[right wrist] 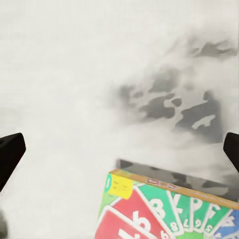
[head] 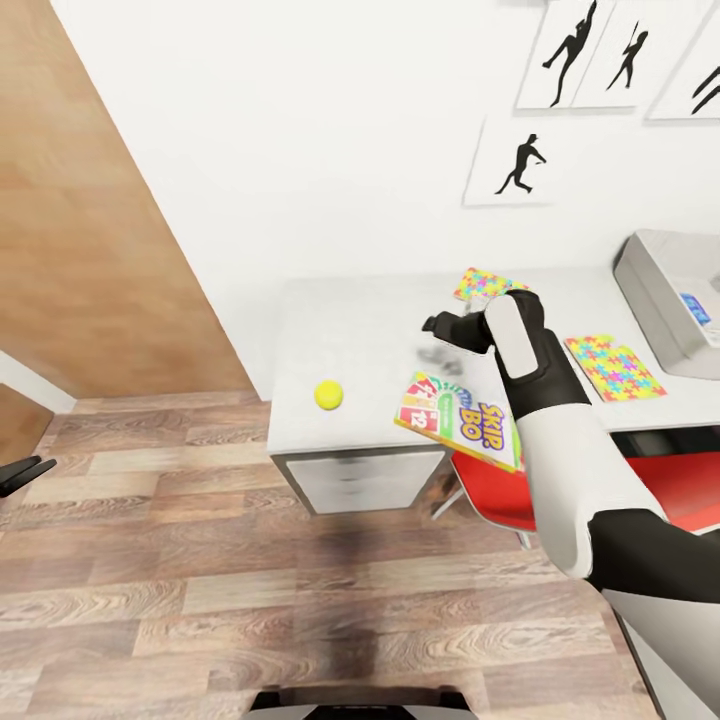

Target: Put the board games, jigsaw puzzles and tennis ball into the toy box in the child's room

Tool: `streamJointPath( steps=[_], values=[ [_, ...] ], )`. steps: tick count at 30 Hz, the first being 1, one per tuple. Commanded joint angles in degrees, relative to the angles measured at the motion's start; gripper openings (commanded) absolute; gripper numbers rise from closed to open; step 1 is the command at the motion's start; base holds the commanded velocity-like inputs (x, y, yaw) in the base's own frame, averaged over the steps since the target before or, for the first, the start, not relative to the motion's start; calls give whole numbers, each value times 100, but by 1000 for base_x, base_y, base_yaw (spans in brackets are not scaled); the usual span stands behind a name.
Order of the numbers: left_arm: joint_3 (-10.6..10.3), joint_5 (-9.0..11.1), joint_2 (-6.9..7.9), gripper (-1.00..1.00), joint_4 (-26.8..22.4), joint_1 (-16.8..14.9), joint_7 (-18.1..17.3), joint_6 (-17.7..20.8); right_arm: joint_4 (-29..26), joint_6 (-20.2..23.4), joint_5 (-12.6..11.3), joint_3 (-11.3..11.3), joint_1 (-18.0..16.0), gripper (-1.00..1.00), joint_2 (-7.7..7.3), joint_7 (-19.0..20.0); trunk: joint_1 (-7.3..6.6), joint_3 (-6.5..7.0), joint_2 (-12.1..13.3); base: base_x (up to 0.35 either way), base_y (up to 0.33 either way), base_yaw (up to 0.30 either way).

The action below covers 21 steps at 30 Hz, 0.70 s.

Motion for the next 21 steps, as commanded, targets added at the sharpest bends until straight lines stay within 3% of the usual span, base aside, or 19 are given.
streamJointPath(
  steps=[1,8,12,17,21],
  values=[
    [1,-7,1,100,0,-3,-25,61,-230,107,-70,5,10,100,-2,-56,2,3,-6,0,0,0],
    [1,-7,2,100,1,-3,-25,61,-1406,532,-140,-33,47,100,-1,-46,2,67,-6,0,0,0],
    [1,-7,1,100,-1,-3,-25,61,-2041,532,-261,-75,390,100,1,-43,2,103,-6,0,0,0],
    [1,-8,1,100,-1,-3,-25,61,-2771,532,-662,-155,1037,100,-43,-41,2,149,-6,0,0,0],
    [1,-13,1,100,0,-3,-25,61,-3159,532,-1214,-192,1544,100,-374,-33,2,185,-6,0,0,-1]
  ],
)
